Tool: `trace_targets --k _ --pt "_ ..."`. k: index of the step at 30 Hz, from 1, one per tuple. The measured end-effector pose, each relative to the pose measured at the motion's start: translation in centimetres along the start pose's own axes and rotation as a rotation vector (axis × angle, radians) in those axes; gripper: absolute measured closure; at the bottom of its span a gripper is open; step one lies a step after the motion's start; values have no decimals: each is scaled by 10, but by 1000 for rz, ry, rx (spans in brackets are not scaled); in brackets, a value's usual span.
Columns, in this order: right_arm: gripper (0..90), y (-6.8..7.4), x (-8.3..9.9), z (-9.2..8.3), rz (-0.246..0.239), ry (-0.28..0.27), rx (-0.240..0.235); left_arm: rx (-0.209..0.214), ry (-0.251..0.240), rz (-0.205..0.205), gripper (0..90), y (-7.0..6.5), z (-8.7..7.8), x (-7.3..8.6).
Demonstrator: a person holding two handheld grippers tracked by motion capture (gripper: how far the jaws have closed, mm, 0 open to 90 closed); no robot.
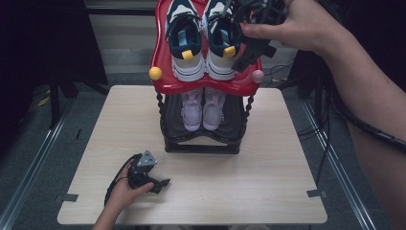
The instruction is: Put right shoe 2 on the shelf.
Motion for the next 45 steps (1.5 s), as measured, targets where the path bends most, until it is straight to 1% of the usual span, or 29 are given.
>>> trace_targets --k 6,10,11,13,15,18,20,21,26,27,29,30,33,34,35,39,40,43,45 --pt "187 2 7 -1 7 14 -8 0 0 0 0 0 0 0" --pt "195 5 12 -1 26 24 -38 0 1 0 0 0 0 0" --pt "195 6 13 0 18 23 -47 0 1 0 0 0 0 0" --pt "198 8 15 0 29 40 -63 1 0 0 0 0 0 0" --pt "198 8 17 1 21 42 -64 1 0 0 0 0 0 0" --pt "198 12 18 2 31 43 -74 0 1 0 0 0 0 0" --pt "198 12 20 2 21 39 -76 2 -1 0 0 0 0 0" --pt "200 14 21 2 28 40 -81 0 1 -1 0 0 0 0" --pt "208 16 27 1 30 46 -80 0 1 -1 0 0 0 0" --pt "212 17 29 2 34 45 -90 0 1 -1 0 0 0 0" --pt "214 19 32 2 36 51 -91 1 0 -1 0 0 0 0" --pt "214 20 33 2 41 63 -97 0 0 0 0 0 0 0" --pt "214 21 37 2 28 75 -109 0 0 0 0 0 0 0" --pt "214 21 38 2 30 79 -108 1 -2 0 0 0 0 0" --pt "215 22 39 2 42 80 -110 0 0 0 0 0 0 0" --pt "219 24 41 4 34 102 -135 0 1 -1 0 0 0 0" --pt "218 25 42 5 29 105 -147 1 0 -1 0 0 0 0" --pt "220 26 44 6 21 132 -171 1 0 -1 0 0 0 0" --pt "221 28 44 7 24 135 -185 0 1 -1 0 0 0 0"
Point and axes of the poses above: each handheld gripper's, and its own axes: z roughly forward along the jaws, x roughly out of its underside, y roughly to its left, the point moved 4 cm from there along z, roughly forward along the jaws, and after that the axes turned 15 degrees about -z, right-handed, at the moved point
